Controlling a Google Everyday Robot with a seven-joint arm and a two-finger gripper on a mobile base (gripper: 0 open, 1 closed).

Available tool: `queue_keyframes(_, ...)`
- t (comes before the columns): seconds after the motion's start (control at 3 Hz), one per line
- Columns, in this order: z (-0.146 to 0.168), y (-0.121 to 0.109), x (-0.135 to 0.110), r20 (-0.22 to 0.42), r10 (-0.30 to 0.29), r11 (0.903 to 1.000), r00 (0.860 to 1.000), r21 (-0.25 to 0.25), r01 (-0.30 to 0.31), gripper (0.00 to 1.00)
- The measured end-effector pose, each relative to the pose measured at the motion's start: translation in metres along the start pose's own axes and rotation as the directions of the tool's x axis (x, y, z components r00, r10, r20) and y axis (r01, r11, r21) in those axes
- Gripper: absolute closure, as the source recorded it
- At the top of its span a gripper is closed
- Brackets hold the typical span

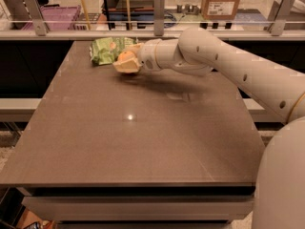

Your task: Move orange near green jalapeno chip bag

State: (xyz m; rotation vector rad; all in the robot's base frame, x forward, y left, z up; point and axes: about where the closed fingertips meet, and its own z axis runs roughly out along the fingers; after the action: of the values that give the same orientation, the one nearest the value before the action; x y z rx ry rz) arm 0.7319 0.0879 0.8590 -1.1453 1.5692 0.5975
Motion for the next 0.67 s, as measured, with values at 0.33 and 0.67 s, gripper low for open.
queue_keyframes(0.33,0.0037,0.0084,0.0104,0.007,0.051,0.9984,0.999,-0.022,-0.051,1.00)
queue_keyframes(0.67,0.0057,0.0099,0.0093,0.007,0.049,0.9985,0.999,-0.026,-0.049,0.83)
